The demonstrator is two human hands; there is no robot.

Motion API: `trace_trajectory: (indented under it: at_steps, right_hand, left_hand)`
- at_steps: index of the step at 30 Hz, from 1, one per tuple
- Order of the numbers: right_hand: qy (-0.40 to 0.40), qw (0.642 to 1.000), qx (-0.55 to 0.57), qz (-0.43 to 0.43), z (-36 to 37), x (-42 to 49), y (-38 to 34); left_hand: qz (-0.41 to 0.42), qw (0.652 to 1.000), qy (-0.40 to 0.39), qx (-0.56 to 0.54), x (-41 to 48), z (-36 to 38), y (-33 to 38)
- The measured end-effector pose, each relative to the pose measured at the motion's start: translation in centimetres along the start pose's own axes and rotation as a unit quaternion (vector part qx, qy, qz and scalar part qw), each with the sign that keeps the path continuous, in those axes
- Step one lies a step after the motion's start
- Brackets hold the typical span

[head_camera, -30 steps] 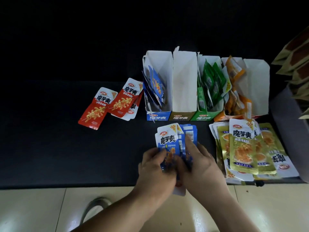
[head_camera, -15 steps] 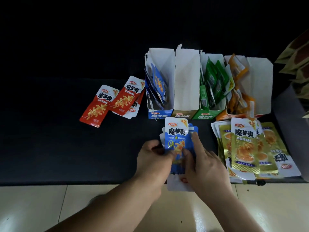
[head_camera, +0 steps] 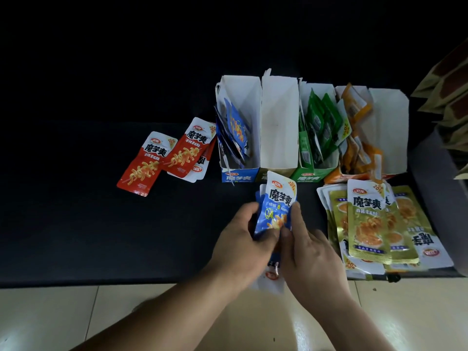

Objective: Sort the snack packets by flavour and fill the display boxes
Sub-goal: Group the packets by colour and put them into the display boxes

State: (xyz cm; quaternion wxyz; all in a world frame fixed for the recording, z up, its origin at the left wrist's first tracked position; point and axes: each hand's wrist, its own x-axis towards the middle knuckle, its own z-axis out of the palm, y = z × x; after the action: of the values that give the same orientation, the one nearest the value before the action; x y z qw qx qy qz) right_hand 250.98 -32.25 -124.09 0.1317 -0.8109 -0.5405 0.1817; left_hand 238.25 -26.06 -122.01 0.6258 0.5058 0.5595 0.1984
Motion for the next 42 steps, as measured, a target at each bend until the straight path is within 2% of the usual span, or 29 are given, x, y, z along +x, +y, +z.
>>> trace_trajectory:
  at_steps: [3, 6, 9, 11, 14, 18, 22, 24, 26, 28, 30, 32, 35, 37, 42]
  right_hand:
    - [-0.008, 0.999, 0.029, -0.016, -0.3, -0.2, 0.2]
    - [-0.022, 0.992, 0.121, -0.012, -1.1, -0.2, 0.3]
    - [0.019, 0.984, 0.178, -0.006, -2.2, -0.5, -0.2]
    - [0.048, 0.969, 0.240, -0.005, -3.0, -1.1, -1.2]
    - [0.050, 0.943, 0.330, 0.002, -4.4, -1.5, -3.3]
    - [0.059, 0.908, 0.414, -0.003, -6.1, 0.7, -5.9]
    - [0.024, 0.911, 0.412, -0.016, -7.2, 5.0, -8.6]
    - [0.019, 0.921, 0.388, -0.035, -7.5, 7.0, -9.8]
    - [-0.019, 0.925, 0.379, -0.030, -7.4, 8.5, -10.6]
    - [-0.082, 0.906, 0.415, 0.004, -7.8, 9.7, -11.2]
    - [-0.117, 0.867, 0.482, 0.056, -8.6, 10.6, -11.9]
    - [-0.096, 0.860, 0.497, 0.072, -9.0, 11.1, -11.9]
    - [-0.043, 0.904, 0.422, 0.050, -8.8, 10.7, -11.1]
    - [-0.026, 0.920, 0.389, 0.037, -8.8, 9.5, -10.6]
    - [0.018, 0.906, 0.419, 0.054, -7.9, 5.2, -7.1]
  left_hand:
    - [0.008, 1.000, 0.000, -0.023, 0.0, -0.1, -0.1]
    - [0.003, 0.996, 0.028, -0.079, -0.4, -0.8, 0.3]
    - [-0.004, 0.994, 0.041, -0.105, -1.4, -1.7, 0.7]
    - [0.000, 0.993, 0.022, -0.119, -2.5, -2.2, 1.4]
    - [0.039, 0.992, -0.001, -0.122, -3.9, -3.0, 3.2]
    - [0.103, 0.987, 0.046, -0.114, -3.6, -4.8, 6.9]
    - [0.121, 0.984, 0.114, -0.071, -1.1, -7.0, 10.4]
    - [0.112, 0.984, 0.131, -0.050, 0.3, -7.9, 12.1]
    - [0.114, 0.984, 0.132, -0.046, 1.3, -8.5, 13.4]
    - [0.117, 0.982, 0.129, -0.069, 1.6, -8.7, 14.2]
    - [0.122, 0.976, 0.146, -0.102, 1.7, -8.8, 14.0]
    - [0.129, 0.971, 0.157, -0.124, 1.5, -8.7, 13.1]
    - [0.116, 0.970, 0.184, -0.104, 1.1, -8.8, 11.4]
    - [0.110, 0.971, 0.191, -0.089, 0.8, -8.8, 10.5]
    - [0.061, 0.977, 0.190, -0.081, -0.4, -8.0, 8.1]
